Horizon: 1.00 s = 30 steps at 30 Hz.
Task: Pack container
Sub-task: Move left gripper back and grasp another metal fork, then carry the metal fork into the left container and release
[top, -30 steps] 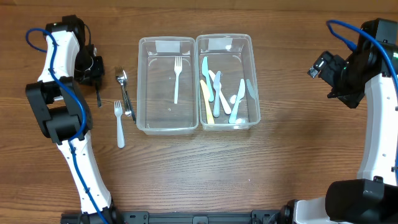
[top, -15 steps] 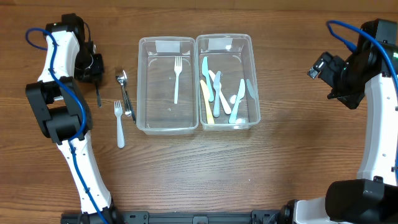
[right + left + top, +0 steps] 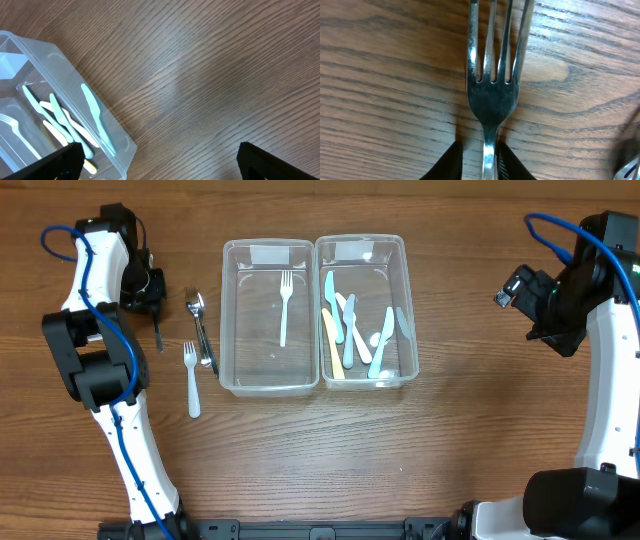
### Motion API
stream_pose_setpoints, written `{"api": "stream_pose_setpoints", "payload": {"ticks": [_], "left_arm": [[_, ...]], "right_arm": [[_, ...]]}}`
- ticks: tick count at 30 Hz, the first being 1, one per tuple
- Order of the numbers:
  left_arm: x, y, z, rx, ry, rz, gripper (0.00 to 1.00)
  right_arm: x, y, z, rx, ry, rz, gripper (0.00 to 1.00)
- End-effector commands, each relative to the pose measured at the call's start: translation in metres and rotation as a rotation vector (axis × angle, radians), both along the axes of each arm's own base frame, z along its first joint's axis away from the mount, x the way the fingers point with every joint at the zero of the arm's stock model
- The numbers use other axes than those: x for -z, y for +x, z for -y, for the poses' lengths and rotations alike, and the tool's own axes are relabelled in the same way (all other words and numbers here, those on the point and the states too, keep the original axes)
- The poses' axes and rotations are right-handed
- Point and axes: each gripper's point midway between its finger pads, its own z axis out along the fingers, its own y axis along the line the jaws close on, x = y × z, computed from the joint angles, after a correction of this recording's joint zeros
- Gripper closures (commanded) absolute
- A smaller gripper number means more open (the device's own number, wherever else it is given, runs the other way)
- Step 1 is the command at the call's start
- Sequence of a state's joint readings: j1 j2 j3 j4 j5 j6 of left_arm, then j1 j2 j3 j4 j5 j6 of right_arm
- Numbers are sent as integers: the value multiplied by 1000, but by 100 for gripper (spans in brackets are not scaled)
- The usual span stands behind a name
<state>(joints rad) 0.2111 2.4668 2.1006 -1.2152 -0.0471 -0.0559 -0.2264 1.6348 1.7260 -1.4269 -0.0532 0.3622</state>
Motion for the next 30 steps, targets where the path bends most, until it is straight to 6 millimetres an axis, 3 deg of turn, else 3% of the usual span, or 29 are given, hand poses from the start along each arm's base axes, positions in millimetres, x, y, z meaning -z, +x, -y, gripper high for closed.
{"api": "stream_pose_setpoints", "payload": {"ticks": [1, 2, 3, 5, 11, 14, 18, 23, 26, 30], "left_arm": [[21, -11, 1, -1, -1, -64, 69], [21, -11, 1, 0, -2, -65, 69], [21, -11, 1, -1, -2, -65, 75], [21, -15, 3, -1, -11, -78, 96], [12, -27, 5, 0, -15, -133, 96], [-9, -24, 5, -1, -19, -128, 96], [-63, -8, 12, 7, -37, -53, 96], [-162, 13, 39, 44, -74, 179, 96], [-220, 20, 76, 74, -141, 343, 96], [-248, 14, 126, 131, -184, 399, 96]], "right_arm": [[1, -1, -1, 3, 3, -2, 0], [1, -1, -1, 3, 4, -3, 0], [1, -1, -1, 3, 4, -4, 0], [1, -3, -1, 3, 5, -12, 0], [2, -5, -2, 3, 8, -21, 0], [3, -7, -2, 3, 10, -29, 0], [3, -10, -3, 3, 12, -40, 0], [3, -10, -3, 3, 12, -40, 0], [3, -9, -3, 3, 12, -39, 0], [3, -9, -3, 3, 11, -37, 0]]}}
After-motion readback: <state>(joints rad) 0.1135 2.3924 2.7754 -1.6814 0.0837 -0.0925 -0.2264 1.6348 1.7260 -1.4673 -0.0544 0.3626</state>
